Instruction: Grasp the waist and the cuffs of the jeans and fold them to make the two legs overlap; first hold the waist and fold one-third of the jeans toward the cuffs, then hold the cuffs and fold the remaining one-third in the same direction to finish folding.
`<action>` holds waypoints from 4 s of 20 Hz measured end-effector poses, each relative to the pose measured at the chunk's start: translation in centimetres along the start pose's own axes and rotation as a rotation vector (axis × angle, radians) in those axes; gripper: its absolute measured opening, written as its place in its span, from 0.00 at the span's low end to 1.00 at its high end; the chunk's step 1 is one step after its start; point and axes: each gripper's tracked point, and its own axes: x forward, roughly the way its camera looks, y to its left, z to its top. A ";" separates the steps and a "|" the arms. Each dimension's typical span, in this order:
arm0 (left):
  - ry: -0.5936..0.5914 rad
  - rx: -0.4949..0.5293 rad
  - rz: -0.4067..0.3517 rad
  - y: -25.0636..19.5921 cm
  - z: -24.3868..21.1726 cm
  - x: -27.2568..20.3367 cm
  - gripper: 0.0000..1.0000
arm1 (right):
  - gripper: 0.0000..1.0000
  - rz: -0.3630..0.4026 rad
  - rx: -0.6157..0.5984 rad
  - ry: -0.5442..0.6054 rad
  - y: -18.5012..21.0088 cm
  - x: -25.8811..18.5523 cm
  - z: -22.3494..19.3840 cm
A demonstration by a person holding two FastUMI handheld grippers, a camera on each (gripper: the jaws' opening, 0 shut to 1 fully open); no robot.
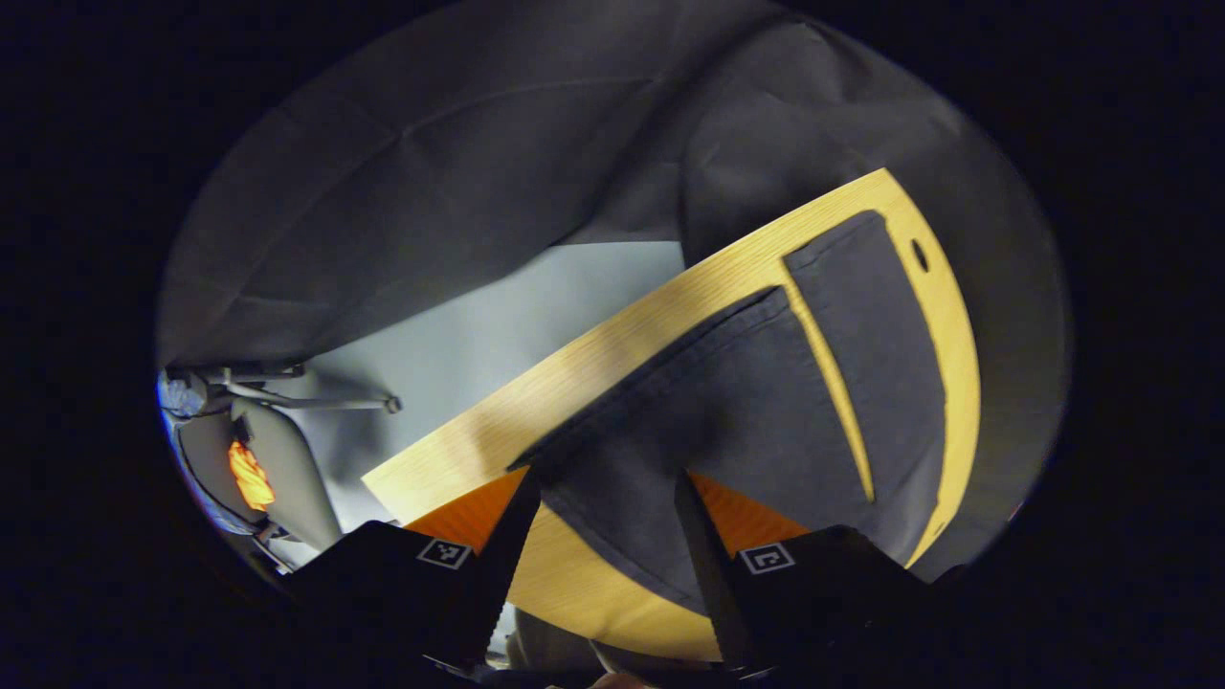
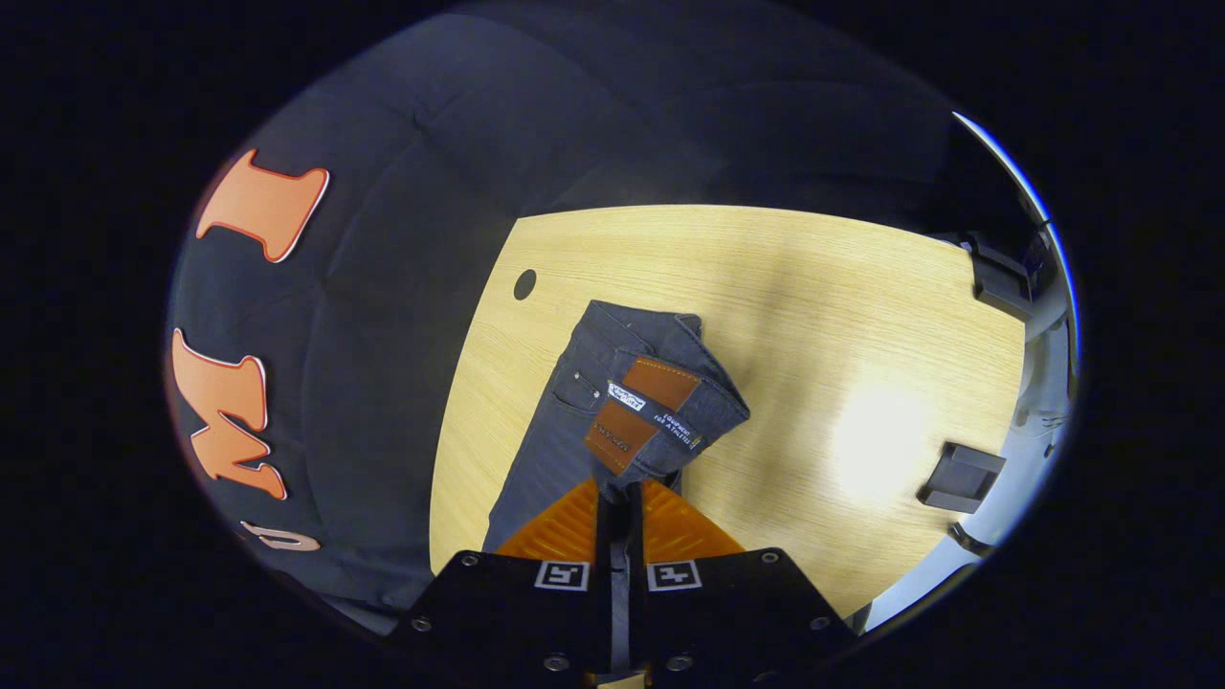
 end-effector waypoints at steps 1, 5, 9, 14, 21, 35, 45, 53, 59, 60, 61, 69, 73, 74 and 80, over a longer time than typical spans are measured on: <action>0.005 -0.005 0.055 0.4 -0.1 0.1 0.88 | 0.08 -0.002 -0.001 0.003 -0.1 0.1 0.0; -0.039 0.053 0.169 0.1 1.0 0.3 0.95 | 0.08 -0.005 0.002 0.013 -0.1 0.5 0.0; -0.103 0.009 0.137 -0.6 1.2 0.6 0.54 | 0.08 -0.002 0.030 0.018 -0.1 0.8 -0.1; -0.120 -0.062 -0.112 -3.5 2.0 -0.4 0.02 | 0.08 0.015 0.047 0.012 -0.3 0.7 0.2; -0.193 -0.128 -0.347 -10.2 6.6 -7.0 0.01 | 0.08 0.071 0.102 0.012 2.1 0.7 1.3; -0.216 0.101 -0.291 -24.8 15.8 -5.5 0.01 | 0.08 0.059 0.207 0.063 7.4 6.4 4.5; -0.255 0.162 -0.215 -29.8 20.3 -3.1 0.18 | 0.08 -0.051 0.229 0.147 9.0 12.5 5.0; -0.397 0.469 -0.235 -32.5 17.6 -7.6 0.96 | 0.63 0.011 0.051 0.043 8.7 9.2 6.6; -0.571 0.639 -0.365 -34.9 13.1 -14.2 0.98 | 0.91 -0.063 -0.164 -0.030 5.7 7.1 5.8; -0.611 0.679 -0.394 -35.3 11.9 -15.6 0.99 | 0.94 -0.085 -0.193 -0.034 4.9 7.0 5.5; -0.661 0.715 -0.413 -35.8 10.9 -17.1 0.99 | 0.95 -0.104 -0.219 -0.035 4.2 7.2 5.3; -0.865 0.701 -0.583 -36.6 1.8 -27.7 0.99 | 0.99 -0.135 -0.289 -0.033 1.5 8.2 4.1; -0.989 0.746 -0.609 -36.7 -2.1 -32.2 0.99 | 0.99 -0.145 -0.315 -0.039 0.7 8.9 4.5; -1.014 0.754 -0.614 -37.0 -3.1 -33.1 0.99 | 0.99 -0.142 -0.308 -0.033 0.5 9.3 4.5; -1.054 0.832 -0.627 -37.9 -8.9 -35.1 0.98 | 0.99 -0.186 -0.283 0.000 -1.9 11.9 4.4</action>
